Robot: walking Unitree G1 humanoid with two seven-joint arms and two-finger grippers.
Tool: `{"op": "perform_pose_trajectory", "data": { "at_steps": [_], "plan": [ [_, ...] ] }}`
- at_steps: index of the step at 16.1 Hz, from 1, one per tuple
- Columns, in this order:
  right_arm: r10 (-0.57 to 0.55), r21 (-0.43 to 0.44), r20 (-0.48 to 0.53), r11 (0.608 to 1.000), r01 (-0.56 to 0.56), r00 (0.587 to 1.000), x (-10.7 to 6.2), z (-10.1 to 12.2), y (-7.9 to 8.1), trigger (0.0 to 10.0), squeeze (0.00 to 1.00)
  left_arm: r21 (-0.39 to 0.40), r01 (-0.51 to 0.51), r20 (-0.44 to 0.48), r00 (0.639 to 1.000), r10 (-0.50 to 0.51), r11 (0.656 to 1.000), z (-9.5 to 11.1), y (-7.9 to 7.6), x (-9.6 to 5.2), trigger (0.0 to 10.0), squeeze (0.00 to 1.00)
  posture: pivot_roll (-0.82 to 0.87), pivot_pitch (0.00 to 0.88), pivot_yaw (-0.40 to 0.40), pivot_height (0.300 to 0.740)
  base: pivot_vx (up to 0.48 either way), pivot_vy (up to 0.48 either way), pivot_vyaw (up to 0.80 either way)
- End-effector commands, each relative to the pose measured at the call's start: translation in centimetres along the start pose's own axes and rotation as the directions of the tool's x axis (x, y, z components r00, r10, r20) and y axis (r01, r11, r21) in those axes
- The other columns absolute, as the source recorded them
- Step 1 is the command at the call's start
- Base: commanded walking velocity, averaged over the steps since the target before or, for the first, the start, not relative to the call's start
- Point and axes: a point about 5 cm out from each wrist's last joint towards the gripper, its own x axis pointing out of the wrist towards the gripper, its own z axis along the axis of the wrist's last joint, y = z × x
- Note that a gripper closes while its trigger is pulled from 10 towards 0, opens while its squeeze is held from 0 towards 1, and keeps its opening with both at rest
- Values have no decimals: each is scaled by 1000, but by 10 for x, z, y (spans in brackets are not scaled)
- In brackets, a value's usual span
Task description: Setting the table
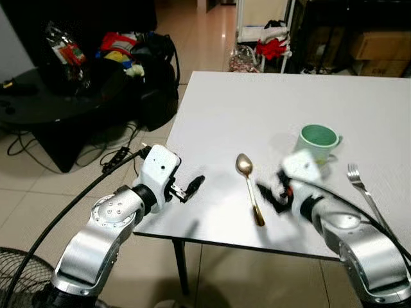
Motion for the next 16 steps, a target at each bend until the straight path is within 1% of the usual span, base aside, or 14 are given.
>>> {"op": "perform_pose_trajectory", "data": {
  "at_steps": [1, 2, 4, 6, 8, 12, 13, 14, 16],
  "plan": [
    [34, -3, -53, 999, -34, 998, 2, -6, 2, 10000, 533, 44, 30, -7, 1000, -30, 999, 1, 2, -3, 10000, 0, 42, 0, 67, 740, 0, 0, 0],
    [52, -29, -114, 998, -56, 992, 6, -16, 1, 10000, 0, 69, 107, -34, 994, -104, 992, -2, 0, -9, 10000, 0, 50, 0, 63, 740, 0, 0, 0],
    [92, -40, -145, 994, -99, 985, 7, -20, 2, 10000, 0, 67, 175, -49, 984, -172, 982, -3, -4, -14, 10000, 0, 64, 0, 56, 740, 0, 0, 0],
    [149, -81, -188, 983, -166, 971, 8, -23, 7, 10000, 0, 73, 246, -77, 968, -241, 966, -5, -8, -20, 10000, 0, 73, 0, 55, 740, 0, 0, 0],
    [162, -106, -215, 976, -188, 963, 11, -28, 11, 10000, 0, 72, 275, -97, 959, -267, 959, -7, -9, -24, 10000, 0, 77, 0, 55, 740, 0, 0, 0],
    [162, -126, -225, 973, -194, 961, 10, -26, 11, 10000, 0, 74, 281, -100, 957, -273, 957, -6, -8, -26, 10000, 0, 83, 0, 59, 740, 0, 0, 0],
    [148, -141, -224, 973, -182, 963, 3, -24, 6, 10000, 0, 74, 286, -97, 956, -278, 956, -5, -8, -28, 10000, 0, 86, 0, 58, 740, 0, 0, 0],
    [143, -145, -222, 973, -178, 964, 1, -22, 4, 10000, 0, 74, 287, -95, 956, -279, 955, -4, -8, -28, 10000, 0, 84, 0, 60, 740, 0, 0, 0],
    [139, -39, -135, 989, -145, 981, -18, -6, -4, 10000, 0, 44, 248, -47, 968, -246, 968, 1, -4, -28, 10000, 0, 76, 0, 64, 740, 0, 0, 0]
  ]
}}
